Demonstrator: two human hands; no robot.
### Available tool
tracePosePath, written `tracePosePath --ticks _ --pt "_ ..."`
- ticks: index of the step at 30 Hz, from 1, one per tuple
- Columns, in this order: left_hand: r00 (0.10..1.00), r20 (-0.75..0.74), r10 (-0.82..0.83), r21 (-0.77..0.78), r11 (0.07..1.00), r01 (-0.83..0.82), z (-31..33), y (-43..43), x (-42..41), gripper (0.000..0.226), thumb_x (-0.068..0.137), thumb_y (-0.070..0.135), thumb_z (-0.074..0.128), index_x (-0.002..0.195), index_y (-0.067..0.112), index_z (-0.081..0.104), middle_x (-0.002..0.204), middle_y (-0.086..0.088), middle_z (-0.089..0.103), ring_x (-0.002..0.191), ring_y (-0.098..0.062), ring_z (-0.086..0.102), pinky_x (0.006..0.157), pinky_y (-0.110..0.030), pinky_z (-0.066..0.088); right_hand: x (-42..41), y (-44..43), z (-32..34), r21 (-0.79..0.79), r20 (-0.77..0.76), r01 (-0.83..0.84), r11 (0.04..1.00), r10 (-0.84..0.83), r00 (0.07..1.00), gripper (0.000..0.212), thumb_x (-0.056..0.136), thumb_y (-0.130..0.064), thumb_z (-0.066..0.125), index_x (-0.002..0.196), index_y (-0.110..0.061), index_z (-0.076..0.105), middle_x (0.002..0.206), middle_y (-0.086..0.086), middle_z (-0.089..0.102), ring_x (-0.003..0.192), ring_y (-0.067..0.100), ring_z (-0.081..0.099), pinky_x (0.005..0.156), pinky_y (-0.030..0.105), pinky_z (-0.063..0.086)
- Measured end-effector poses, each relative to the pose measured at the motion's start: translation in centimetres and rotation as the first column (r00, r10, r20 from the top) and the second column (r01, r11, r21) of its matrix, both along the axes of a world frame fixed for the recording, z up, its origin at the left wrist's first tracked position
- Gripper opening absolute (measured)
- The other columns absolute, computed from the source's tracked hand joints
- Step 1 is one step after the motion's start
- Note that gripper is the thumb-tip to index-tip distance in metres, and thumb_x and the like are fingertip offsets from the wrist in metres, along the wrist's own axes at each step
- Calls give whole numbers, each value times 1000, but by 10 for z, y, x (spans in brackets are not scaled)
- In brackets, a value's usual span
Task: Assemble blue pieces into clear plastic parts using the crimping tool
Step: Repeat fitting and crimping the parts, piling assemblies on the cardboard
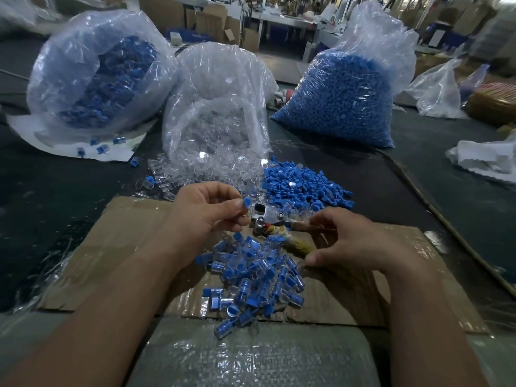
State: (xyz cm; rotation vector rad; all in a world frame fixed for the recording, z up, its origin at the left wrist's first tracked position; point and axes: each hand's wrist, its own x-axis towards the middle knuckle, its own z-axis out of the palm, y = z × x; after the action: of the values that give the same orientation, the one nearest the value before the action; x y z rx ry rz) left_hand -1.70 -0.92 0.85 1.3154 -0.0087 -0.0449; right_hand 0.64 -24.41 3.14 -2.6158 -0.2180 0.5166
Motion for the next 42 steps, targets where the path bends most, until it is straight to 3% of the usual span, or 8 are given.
tracePosePath --ticks 2,5,8,11,14,20,28,42 --pt "1000 11 -4 12 1000 4 0 -1 -1 14 63 5 61 77 1 60 61 -8 67 55 -16 65 49 -18 52 0 5 -1 -102 37 -46 994 50 998 75 57 -46 81 122 -33 45 104 -17 40 99 6 41 78 25 37" --pt "1000 18 -4 27 1000 3 0 -2 -2 14 63 5 61 77 1 59 60 -7 67 55 -15 65 49 -18 52 -1 10 0 -124 91 -39 992 51 995 74 58 -49 80 122 -31 48 106 -12 42 103 10 41 85 30 39" --pt "1000 10 1 33 999 -1 0 -1 -2 12 66 4 60 78 1 59 61 -6 67 55 -14 65 49 -18 52 -2 13 2 -94 104 2 996 8 995 51 64 -41 78 110 -31 56 95 -14 47 89 7 46 72 28 41" --pt "1000 6 11 42 999 -11 -1 0 -2 5 74 -3 58 78 1 58 60 -6 67 55 -14 65 49 -18 52 -3 23 -1 -218 201 -1 976 46 979 22 72 -36 69 90 -29 61 80 -11 50 73 7 46 58 25 38" --pt "1000 4 21 46 999 -21 -2 0 -2 6 76 -4 57 78 1 58 60 -6 67 55 -14 66 48 -17 51 -3 32 -7 -274 306 42 961 45 951 10 76 -28 62 86 -25 62 76 -6 53 70 9 49 58 28 45" --pt "999 21 39 51 998 -40 -4 1 -1 7 77 -3 57 78 3 58 60 -5 67 57 -14 66 50 -18 52 2 24 -14 -180 373 88 980 -15 928 18 77 -21 60 90 -29 50 87 -9 43 77 7 40 61 25 35" --pt "976 181 122 181 971 -155 -3 -3 -2 13 83 -4 54 79 7 59 62 0 68 58 -10 66 53 -16 52 -4 23 -9 147 522 34 989 -106 846 24 77 -14 61 87 -28 45 78 -11 48 68 6 45 54 26 28" --pt "934 306 185 217 941 -258 -1 -6 -4 20 83 -6 57 77 12 60 62 4 68 58 -6 65 55 -16 52 -8 35 -9 112 425 -86 990 30 905 34 74 -15 65 99 -27 45 90 -14 44 83 7 44 71 34 43"
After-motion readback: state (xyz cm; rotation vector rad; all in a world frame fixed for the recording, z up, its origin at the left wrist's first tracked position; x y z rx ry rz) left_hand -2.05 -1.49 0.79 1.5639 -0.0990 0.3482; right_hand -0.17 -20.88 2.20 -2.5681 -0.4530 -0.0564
